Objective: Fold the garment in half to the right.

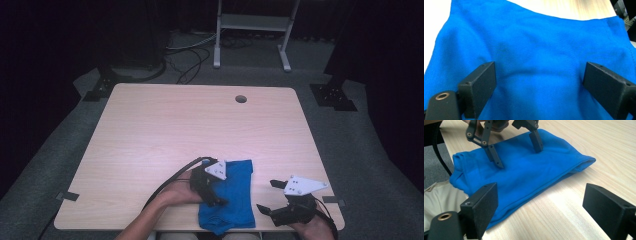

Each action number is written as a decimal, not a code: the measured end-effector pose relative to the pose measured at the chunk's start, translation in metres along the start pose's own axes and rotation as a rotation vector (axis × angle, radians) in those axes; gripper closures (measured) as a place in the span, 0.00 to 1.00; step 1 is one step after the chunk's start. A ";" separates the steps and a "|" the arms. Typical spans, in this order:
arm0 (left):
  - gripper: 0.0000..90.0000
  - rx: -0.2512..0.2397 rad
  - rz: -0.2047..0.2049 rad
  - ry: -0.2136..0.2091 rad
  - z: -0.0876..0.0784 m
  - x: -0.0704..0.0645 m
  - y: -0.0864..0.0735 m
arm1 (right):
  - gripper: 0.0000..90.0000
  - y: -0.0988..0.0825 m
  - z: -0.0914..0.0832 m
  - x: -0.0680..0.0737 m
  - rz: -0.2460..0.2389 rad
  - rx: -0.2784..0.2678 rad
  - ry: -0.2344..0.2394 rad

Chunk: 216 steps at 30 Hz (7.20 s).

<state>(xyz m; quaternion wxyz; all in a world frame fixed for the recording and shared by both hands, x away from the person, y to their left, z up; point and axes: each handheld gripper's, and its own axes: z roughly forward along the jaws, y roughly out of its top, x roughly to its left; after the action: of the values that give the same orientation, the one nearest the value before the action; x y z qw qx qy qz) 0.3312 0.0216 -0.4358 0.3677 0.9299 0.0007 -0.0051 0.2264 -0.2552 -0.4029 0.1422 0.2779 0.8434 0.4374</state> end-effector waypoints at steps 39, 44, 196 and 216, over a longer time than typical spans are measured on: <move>0.13 0.056 -0.060 0.050 -0.027 0.071 -0.020 | 0.14 0.005 0.003 -0.017 0.019 0.006 -0.008; 0.13 0.038 -0.076 0.054 -0.033 0.075 -0.025 | 0.14 0.006 0.008 -0.022 0.031 0.013 -0.010; 0.12 -0.211 -0.207 0.176 -0.093 0.041 -0.037 | 0.14 -0.020 -0.009 -0.064 0.166 0.004 -0.127; 0.12 -0.317 -0.368 0.298 -0.125 -0.021 -0.101 | 0.14 -0.024 -0.009 -0.053 0.161 0.006 -0.152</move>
<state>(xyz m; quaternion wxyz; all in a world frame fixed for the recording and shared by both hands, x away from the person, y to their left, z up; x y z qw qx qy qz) 0.3106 0.1807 -0.4135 0.4971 0.8357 0.2243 0.0649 0.2563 -0.3034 -0.4170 0.1691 0.3776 0.8064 0.4224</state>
